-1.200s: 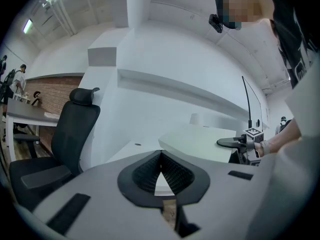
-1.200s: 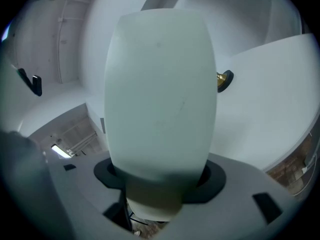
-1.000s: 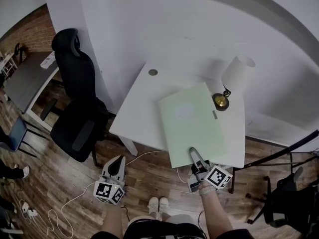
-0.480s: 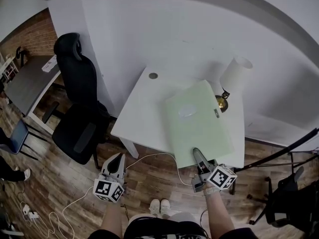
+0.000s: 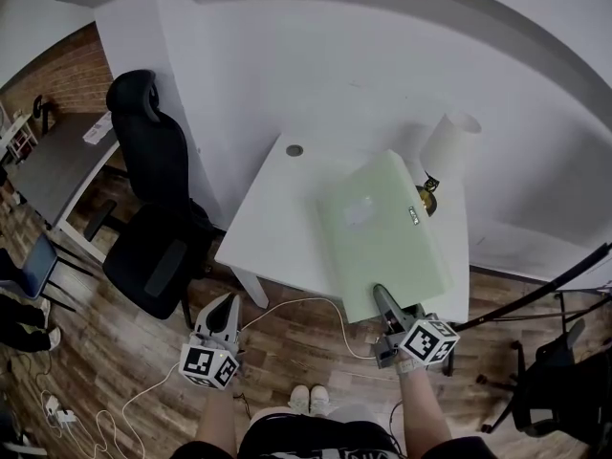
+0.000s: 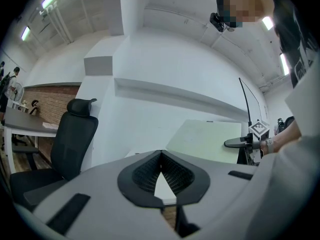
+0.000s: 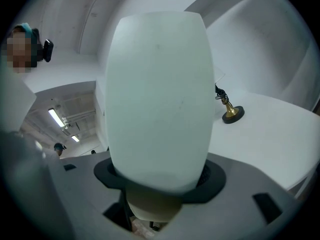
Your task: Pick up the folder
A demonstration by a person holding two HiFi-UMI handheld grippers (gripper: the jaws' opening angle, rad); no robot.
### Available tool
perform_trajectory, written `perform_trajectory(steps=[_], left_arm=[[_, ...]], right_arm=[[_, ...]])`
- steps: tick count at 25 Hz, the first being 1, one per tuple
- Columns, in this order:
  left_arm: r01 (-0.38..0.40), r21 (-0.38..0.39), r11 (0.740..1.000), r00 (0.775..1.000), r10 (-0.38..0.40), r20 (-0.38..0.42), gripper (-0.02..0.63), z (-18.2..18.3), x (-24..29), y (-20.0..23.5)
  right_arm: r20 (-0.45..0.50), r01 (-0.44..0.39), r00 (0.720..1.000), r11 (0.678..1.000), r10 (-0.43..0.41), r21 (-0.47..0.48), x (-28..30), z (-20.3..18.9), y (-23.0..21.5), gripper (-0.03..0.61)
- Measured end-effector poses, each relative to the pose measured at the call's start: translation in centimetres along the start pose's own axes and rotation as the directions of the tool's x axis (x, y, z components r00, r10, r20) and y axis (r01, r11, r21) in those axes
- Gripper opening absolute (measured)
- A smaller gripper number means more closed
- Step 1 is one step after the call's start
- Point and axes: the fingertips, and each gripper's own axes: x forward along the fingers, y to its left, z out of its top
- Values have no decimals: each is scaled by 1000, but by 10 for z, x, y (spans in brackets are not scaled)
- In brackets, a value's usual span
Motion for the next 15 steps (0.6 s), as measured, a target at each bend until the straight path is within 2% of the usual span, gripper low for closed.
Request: perform_trajectory(steps=[15], left_arm=[[-22,24,999,1000,21,19,12,11,-10,4]], right_arm=[[9,25,1000,988,-24,-154,-9,4,11,296]])
